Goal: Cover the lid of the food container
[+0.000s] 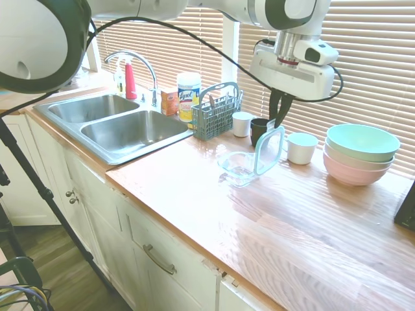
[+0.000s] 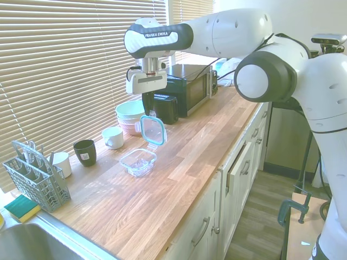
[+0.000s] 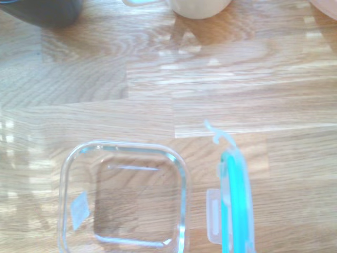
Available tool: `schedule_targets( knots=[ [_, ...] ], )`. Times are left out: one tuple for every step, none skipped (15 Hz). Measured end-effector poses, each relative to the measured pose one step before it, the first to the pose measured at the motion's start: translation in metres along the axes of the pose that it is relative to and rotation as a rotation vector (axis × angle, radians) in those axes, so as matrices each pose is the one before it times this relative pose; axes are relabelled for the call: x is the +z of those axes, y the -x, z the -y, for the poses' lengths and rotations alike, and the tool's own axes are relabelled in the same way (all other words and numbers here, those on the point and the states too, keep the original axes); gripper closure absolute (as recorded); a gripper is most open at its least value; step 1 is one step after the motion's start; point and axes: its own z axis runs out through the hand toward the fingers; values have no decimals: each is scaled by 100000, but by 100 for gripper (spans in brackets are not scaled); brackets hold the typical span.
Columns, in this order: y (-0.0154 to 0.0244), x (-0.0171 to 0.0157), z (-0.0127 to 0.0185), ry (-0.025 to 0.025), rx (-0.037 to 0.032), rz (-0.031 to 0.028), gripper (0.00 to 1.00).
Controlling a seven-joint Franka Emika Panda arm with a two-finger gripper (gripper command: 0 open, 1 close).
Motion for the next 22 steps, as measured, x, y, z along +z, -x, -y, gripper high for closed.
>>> schedule_targets(
  knots=[
    [363, 58, 449, 387, -124, -14, 100],
    [252, 165, 368, 382, -64, 19, 100],
    [221, 205, 345, 383, 16, 83, 100],
    [180, 266, 318, 403, -10, 173, 100],
    [130, 264, 257, 349, -68, 207, 100],
    [15, 133, 75, 241, 132, 16, 100],
    [-97, -25, -113, 65, 270, -132, 100],
    [-213, -115, -257, -19, 503, -262, 100],
    [-323, -239, -375, -131, 733, -496, 100],
    [-321, -268, -357, -292, 692, -480, 100],
    [-261, -182, -298, -191, 520, -278, 100],
    [-186, -113, -224, -83, 385, -126, 100],
    [-70, -5, -80, 16, 133, 7, 100],
    [35, 70, 56, 98, -93, 119, 100],
    [107, 120, 164, 100, -293, 188, 100],
    [227, 297, 379, 236, -615, 345, 100],
    [304, 427, 518, 378, -769, 469, 100],
    [340, 392, 546, 461, -619, 344, 100],
    [361, 285, 528, 438, -268, 149, 100],
    [354, 177, 480, 277, -255, 42, 100],
    [362, 64, 437, 171, -194, -51, 100],
    [345, 33, 397, 238, 19, -135, 100]
  ],
)
